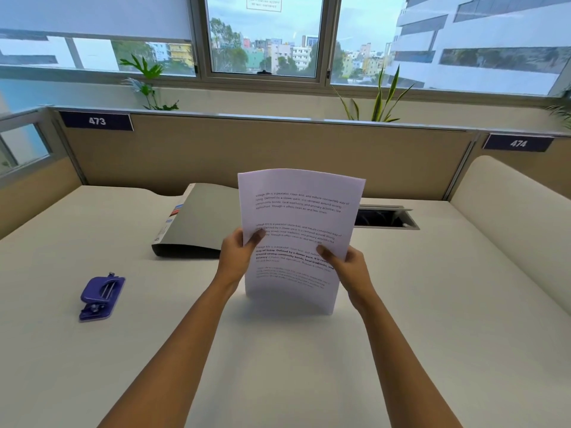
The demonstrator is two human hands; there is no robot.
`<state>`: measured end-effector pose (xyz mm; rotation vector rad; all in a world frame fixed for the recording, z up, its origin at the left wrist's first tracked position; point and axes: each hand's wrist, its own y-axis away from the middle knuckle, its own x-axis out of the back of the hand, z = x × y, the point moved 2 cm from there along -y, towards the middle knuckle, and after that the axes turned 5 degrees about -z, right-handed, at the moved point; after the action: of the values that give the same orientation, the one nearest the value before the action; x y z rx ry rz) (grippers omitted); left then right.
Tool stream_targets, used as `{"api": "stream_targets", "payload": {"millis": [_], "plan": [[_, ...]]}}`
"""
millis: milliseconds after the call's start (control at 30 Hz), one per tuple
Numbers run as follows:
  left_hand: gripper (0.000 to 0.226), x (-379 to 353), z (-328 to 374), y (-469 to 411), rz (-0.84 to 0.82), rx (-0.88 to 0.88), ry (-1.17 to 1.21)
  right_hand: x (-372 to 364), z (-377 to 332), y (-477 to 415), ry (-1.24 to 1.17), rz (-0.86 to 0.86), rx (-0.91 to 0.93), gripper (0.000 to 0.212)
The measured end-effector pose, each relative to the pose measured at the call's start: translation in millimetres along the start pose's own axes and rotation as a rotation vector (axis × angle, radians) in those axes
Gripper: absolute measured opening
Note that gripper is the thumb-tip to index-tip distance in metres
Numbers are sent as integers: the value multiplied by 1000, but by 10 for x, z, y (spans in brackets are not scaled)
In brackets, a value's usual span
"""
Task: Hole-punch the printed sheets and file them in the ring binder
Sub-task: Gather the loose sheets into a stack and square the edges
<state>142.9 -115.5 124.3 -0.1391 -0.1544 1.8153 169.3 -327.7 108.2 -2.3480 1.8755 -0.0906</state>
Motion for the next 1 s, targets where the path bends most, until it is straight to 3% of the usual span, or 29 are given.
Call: {"api": "stream_targets", "payload": {"millis": [200, 367, 567, 700, 867, 1000], "plan": [[5, -1, 59, -44, 10, -60, -20, -4, -26, -49, 6, 39, 18, 12], [17, 123, -246, -1, 13, 39, -48, 15, 204, -7, 44, -46, -77, 22], [10, 158, -213, -60, -1, 87, -66, 7, 202, -76, 25, -43, -119, 27], [14, 146, -158, -105, 54, 138, -134, -23, 169, -94, -32, -33, -110, 28], [25, 121, -102, -44, 121, 174, -171, -101, 176, -52, 1, -13, -120, 10], [31, 166, -50, 3, 224, 198, -192, -145, 154, 17, 43, -25, -135, 18]]}}
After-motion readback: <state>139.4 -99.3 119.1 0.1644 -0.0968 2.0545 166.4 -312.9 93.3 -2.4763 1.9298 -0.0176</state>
